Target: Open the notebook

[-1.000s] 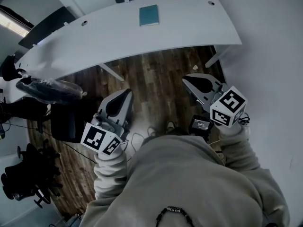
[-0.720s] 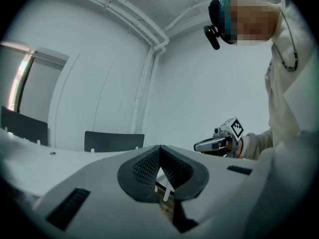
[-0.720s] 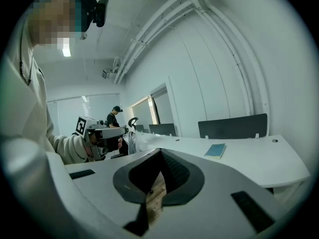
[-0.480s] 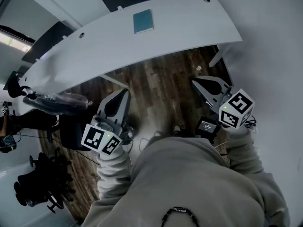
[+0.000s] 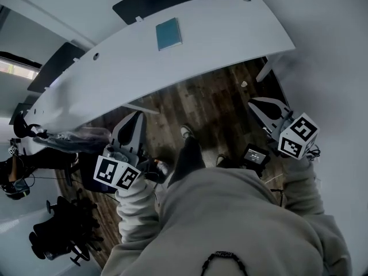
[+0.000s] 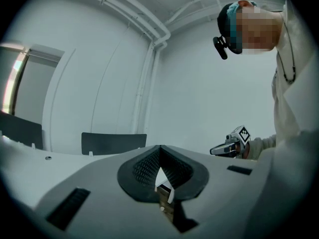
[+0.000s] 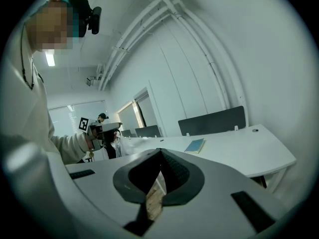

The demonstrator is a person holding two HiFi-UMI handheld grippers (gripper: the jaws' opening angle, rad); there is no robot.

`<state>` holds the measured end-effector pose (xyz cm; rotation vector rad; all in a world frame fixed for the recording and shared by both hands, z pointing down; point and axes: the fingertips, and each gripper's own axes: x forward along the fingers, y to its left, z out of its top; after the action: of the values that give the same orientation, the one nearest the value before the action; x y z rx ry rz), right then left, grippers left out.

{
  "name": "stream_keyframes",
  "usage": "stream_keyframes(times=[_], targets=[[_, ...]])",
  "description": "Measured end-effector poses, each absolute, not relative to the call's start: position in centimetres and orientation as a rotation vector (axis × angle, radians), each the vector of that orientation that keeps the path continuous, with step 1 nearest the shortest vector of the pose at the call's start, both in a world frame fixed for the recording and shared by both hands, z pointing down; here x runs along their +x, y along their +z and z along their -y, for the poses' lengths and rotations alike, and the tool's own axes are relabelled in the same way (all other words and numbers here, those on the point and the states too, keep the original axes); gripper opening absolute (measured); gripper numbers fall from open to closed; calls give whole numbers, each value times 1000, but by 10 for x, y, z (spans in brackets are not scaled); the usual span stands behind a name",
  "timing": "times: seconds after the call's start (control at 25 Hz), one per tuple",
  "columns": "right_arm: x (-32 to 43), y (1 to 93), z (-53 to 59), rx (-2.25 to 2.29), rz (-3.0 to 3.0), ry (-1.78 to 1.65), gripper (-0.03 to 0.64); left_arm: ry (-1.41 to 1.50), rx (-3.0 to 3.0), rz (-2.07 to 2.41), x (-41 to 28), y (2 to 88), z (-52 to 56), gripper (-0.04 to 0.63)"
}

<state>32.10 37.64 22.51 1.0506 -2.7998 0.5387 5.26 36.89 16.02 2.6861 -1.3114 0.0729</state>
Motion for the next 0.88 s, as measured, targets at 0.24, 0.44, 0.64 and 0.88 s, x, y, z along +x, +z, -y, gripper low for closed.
stream_keyframes(times=[0.24,0.44,0.64,0.88], targets=[[321,237,-337,1112,2774,532,21,58,2722,1260,52,177,-324,-2],[319,252,-285,1058,2753,561,21,68,2732,1296,47,172,-264,-2],[311,277,-221,1059,2699,605,21,172,2734,1342,4,169,-226,-2],[253,278,-146,1034,2712,636,21,226,2665,1338,-45,188,-161,-2]])
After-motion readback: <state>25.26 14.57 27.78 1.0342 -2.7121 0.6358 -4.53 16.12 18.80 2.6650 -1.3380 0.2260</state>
